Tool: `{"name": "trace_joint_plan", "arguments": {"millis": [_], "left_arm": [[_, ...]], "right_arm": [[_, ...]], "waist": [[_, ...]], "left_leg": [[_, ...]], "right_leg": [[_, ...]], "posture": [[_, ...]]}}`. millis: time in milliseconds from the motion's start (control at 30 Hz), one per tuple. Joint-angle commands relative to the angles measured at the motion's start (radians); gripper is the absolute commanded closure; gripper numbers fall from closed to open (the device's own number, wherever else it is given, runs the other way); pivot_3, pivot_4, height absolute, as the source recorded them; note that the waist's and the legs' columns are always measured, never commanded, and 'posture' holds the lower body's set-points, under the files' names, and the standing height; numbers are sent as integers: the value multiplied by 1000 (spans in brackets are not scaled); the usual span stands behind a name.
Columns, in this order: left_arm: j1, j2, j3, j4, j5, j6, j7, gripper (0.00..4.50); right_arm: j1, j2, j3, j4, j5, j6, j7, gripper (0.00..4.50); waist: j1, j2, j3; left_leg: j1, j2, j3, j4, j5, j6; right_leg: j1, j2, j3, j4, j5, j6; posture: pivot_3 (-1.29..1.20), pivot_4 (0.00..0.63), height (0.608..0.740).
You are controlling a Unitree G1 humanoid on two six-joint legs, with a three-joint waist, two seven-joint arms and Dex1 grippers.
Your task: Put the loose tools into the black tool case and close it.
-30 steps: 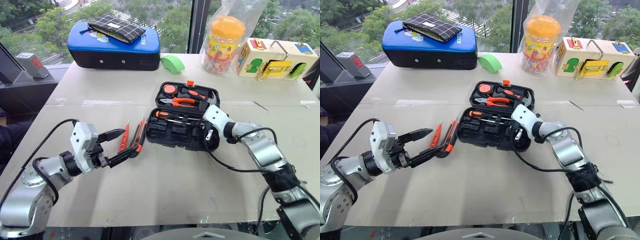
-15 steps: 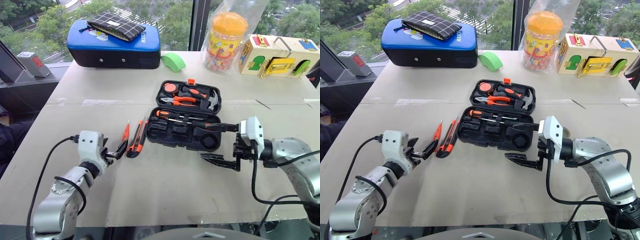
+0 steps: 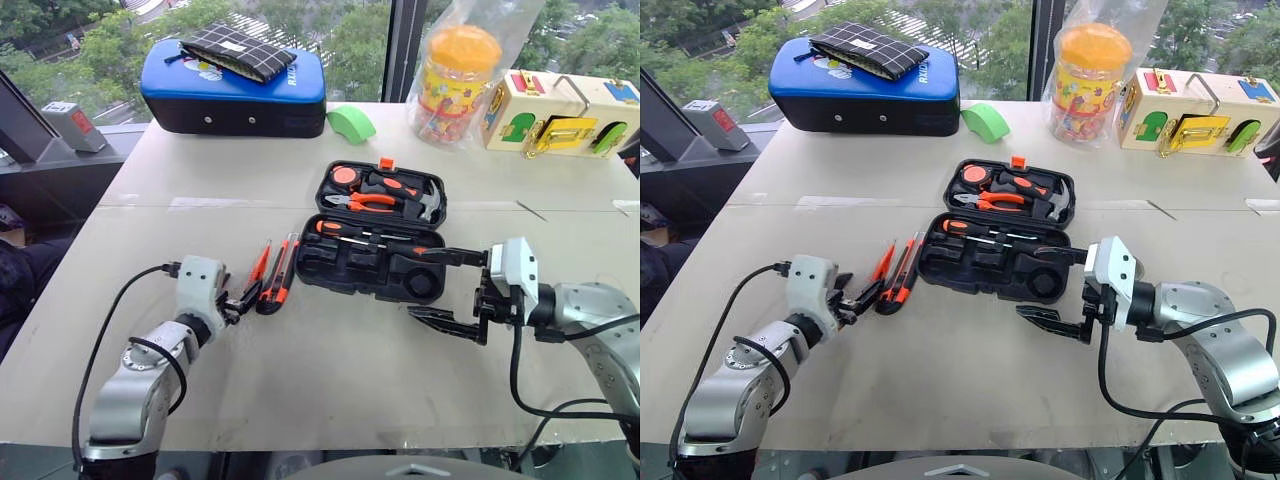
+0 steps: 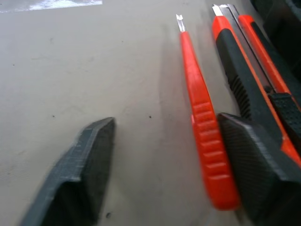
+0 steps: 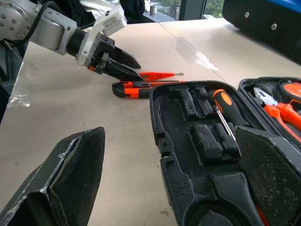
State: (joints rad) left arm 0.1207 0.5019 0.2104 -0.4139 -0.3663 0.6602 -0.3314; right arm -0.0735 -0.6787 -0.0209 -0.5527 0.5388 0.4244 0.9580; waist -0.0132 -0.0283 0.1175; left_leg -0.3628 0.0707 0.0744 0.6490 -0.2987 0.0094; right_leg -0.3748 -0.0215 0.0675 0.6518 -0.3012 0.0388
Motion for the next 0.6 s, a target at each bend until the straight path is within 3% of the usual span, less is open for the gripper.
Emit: {"name": "trace_joint_plan", "arguments": {"millis": [33, 200, 300, 433, 500, 600], "left_arm": [[-5, 9, -16, 21, 10, 0, -25, 969], [-25, 19, -12, 54, 22, -18, -48, 969], [-31, 33, -5, 82, 32, -39, -72, 1795], [-28, 56, 14, 109, 21, -72, -124, 3762], [-32, 54, 49, 110, -29, -70, -160, 4453], [-45, 69, 117, 118, -136, -6, -227, 4457]], "right_arm": [[-3, -1, -19, -31, 6, -22, -15, 0], [-7, -1, -12, -33, 2, -22, -27, 0], [-13, 0, -4, -34, 0, -20, -33, 0], [-18, 1, 2, -36, 0, -21, -36, 0], [-18, -1, 2, -35, 1, -21, -34, 0], [-16, -1, 5, -34, 1, -22, -31, 0]], "waist": [[2, 0, 0], [4, 0, 0], [4, 0, 0], [4, 1, 0], [4, 0, 0], [3, 0, 0]], "left_leg": [[0, 0, 0, 0, 0, 0], [0, 0, -1, 0, 0, 0], [0, 0, -1, 1, 0, 0], [0, -1, 0, 1, 0, 0], [-1, -1, 0, 1, 0, 0], [-1, 0, -1, 1, 0, 0]], "right_leg": [[0, 0, 0, 0, 0, 0], [0, 0, 0, 0, 0, 0], [0, 0, 0, 1, 0, 0], [0, 1, -1, 1, 0, 0], [0, 1, -1, 1, 0, 0], [0, 0, -2, 0, 0, 0]], "posture": [[0, 150, 740], [0, 150, 740], [0, 150, 740], [0, 150, 740], [0, 150, 740], [0, 150, 740]]}}
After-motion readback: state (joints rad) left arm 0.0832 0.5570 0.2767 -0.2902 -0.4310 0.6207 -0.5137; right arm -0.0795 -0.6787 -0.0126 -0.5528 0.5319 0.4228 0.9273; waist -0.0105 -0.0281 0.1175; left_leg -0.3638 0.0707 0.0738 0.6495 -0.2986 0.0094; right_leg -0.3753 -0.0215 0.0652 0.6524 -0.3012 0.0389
